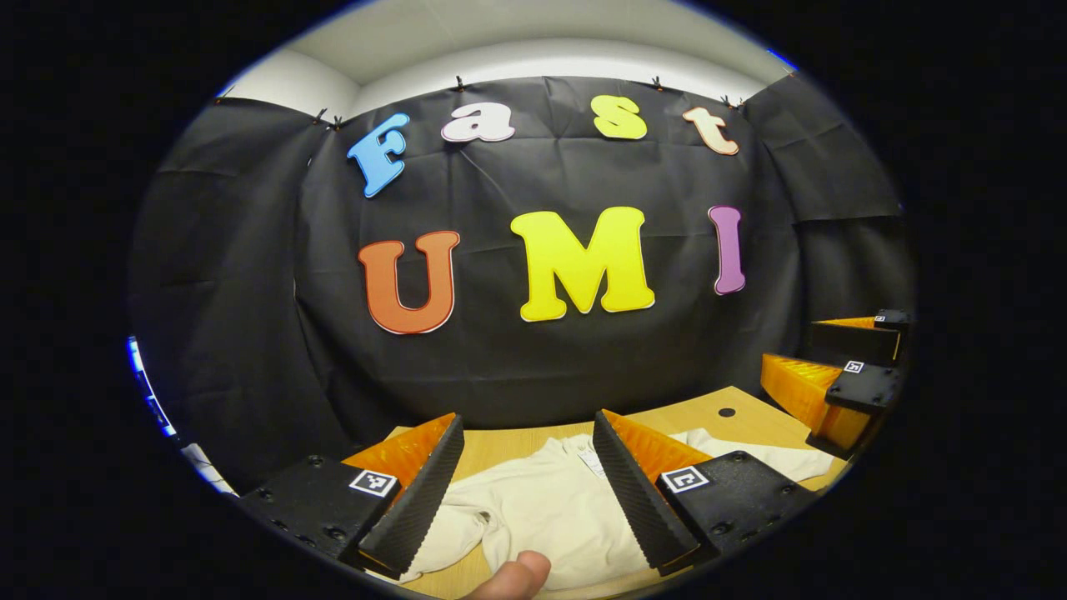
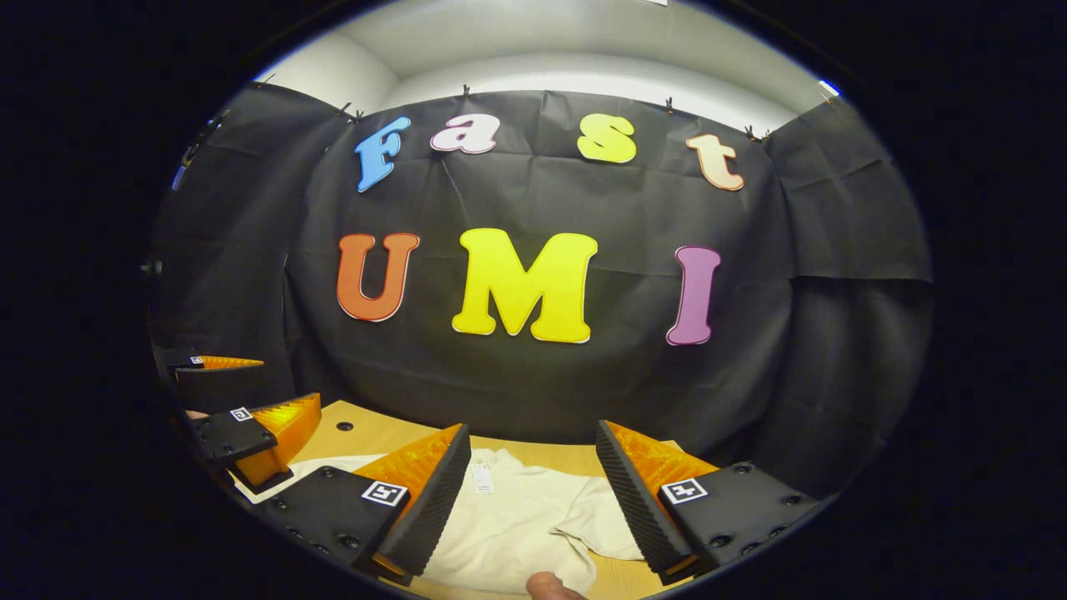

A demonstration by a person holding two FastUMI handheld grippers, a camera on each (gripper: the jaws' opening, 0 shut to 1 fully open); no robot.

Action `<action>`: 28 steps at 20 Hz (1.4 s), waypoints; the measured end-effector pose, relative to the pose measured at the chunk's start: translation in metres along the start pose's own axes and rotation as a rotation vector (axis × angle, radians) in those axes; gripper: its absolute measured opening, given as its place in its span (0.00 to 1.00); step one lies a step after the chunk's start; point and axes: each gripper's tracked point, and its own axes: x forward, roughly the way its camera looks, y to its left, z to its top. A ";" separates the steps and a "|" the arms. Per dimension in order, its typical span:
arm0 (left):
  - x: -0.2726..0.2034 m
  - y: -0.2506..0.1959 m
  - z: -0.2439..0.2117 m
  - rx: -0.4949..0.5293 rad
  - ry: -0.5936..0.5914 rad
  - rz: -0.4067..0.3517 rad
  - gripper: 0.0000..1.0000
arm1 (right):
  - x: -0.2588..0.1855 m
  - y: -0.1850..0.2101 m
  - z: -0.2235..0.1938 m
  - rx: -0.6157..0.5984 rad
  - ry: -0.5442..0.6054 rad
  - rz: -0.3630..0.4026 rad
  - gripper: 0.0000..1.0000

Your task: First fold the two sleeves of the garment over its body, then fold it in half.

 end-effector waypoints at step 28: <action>-0.006 -0.046 -0.028 0.049 0.091 0.031 0.99 | 0.023 -0.308 -0.285 0.187 0.517 -0.535 0.94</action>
